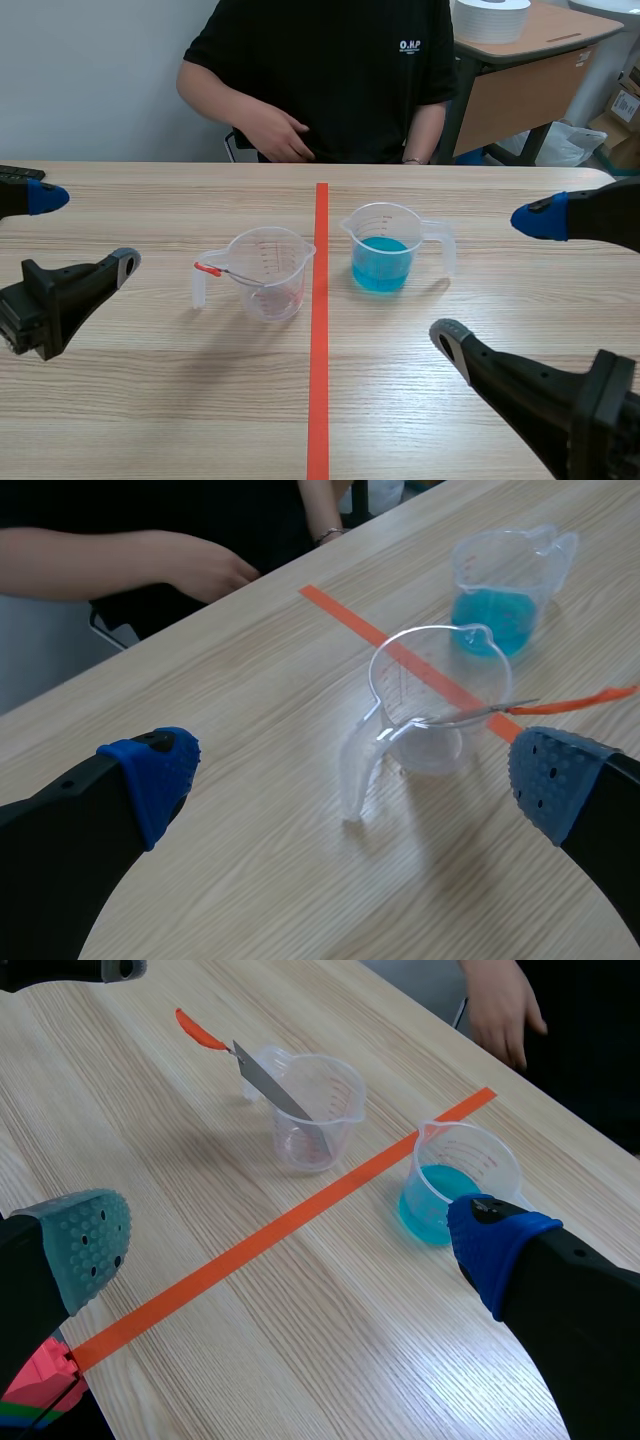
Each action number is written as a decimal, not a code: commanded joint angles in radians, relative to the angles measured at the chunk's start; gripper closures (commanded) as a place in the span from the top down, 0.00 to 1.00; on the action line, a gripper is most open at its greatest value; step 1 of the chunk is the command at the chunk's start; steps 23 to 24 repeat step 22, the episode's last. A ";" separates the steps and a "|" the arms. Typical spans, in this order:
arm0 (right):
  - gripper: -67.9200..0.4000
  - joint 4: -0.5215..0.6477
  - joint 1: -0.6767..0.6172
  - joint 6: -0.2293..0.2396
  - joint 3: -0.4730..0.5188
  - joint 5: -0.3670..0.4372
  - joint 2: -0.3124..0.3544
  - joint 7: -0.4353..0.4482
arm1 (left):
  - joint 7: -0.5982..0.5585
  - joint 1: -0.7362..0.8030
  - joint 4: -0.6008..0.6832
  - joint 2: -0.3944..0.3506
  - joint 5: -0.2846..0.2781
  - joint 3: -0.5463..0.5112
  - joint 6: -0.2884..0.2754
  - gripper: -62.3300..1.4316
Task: Do the redox reaction experiment.
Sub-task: 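Return to the home posture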
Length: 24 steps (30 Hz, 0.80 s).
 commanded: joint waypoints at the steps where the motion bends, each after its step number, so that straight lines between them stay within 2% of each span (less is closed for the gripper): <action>1: 1.00 0.010 0.011 -0.004 -0.001 0.007 0.010 0.006 | -0.037 0.014 0.011 -0.003 -0.007 0.000 0.002 1.00; 24: 1.00 0.010 0.011 -0.004 -0.001 0.003 0.010 -0.023 | -0.038 0.024 0.011 -0.003 -0.007 -0.002 0.002 1.00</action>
